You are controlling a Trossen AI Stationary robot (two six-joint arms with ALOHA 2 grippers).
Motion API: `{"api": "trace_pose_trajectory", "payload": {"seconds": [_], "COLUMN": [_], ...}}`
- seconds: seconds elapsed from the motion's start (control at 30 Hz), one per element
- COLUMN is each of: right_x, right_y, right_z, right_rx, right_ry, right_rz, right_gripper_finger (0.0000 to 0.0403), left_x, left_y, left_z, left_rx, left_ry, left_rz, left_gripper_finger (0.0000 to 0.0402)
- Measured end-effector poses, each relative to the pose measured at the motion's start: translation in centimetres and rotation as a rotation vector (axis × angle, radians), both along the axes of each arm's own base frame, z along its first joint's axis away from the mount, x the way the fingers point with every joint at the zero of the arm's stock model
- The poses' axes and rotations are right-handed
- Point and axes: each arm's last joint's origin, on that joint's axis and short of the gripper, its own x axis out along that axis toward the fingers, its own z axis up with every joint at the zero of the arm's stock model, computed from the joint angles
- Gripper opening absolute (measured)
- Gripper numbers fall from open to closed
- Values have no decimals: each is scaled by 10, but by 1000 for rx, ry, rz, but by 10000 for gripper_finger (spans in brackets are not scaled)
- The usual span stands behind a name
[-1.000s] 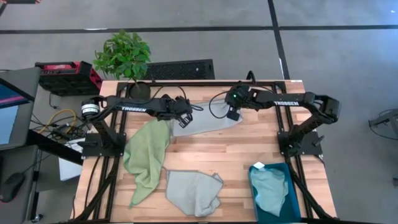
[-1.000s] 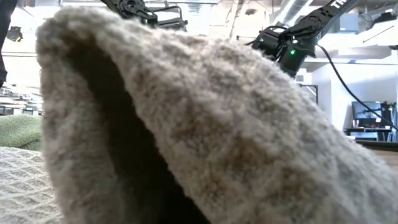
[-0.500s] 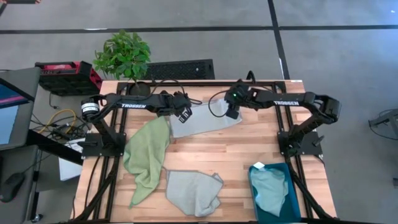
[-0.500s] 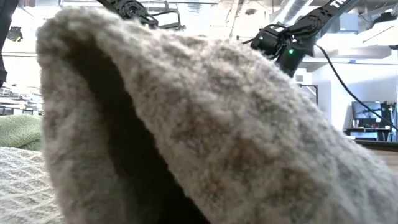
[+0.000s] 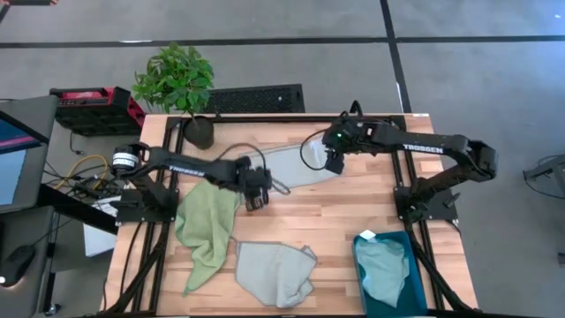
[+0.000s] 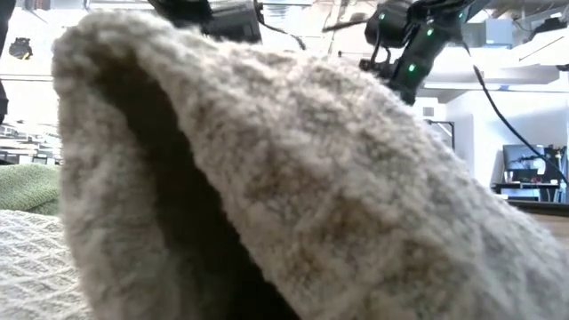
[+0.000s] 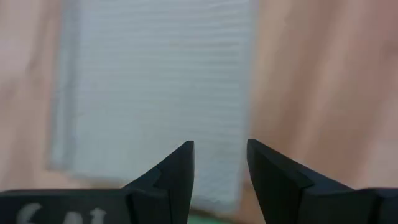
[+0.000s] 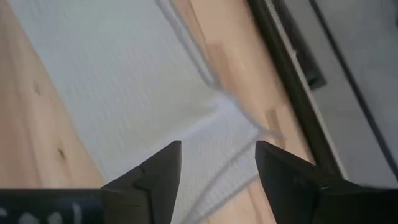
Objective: Fold microfiber towels
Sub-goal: Fold the top gray microfiber towel
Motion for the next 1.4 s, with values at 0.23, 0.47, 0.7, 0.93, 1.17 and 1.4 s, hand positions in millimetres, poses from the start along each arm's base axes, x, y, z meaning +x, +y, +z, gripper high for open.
{"api": "trace_pose_trajectory", "payload": {"seconds": [0.23,0.47,0.7,0.93,1.17,1.4], "right_x": [-4,-4,-2,-2,-3,-15], "right_y": [17,34,39,39,39,40], "right_z": [16,23,23,23,24,35], "right_rx": [-14,4,5,3,3,-16], "right_ry": [-67,-105,-105,-105,-106,-130], "right_rz": [44,119,142,140,139,124], "right_gripper_finger": [228,226,226,226,226,226], "left_x": [-5,-15,-24,-31,-31,-29], "left_y": [-17,-16,-15,-14,-11,-4], "left_z": [-19,-35,-47,-55,-56,-52], "left_rx": [21,51,75,97,79,86], "left_ry": [-35,5,9,-7,-7,20], "left_rz": [-41,-14,19,36,47,33], "left_gripper_finger": [141,141,141,141,84,9]}}
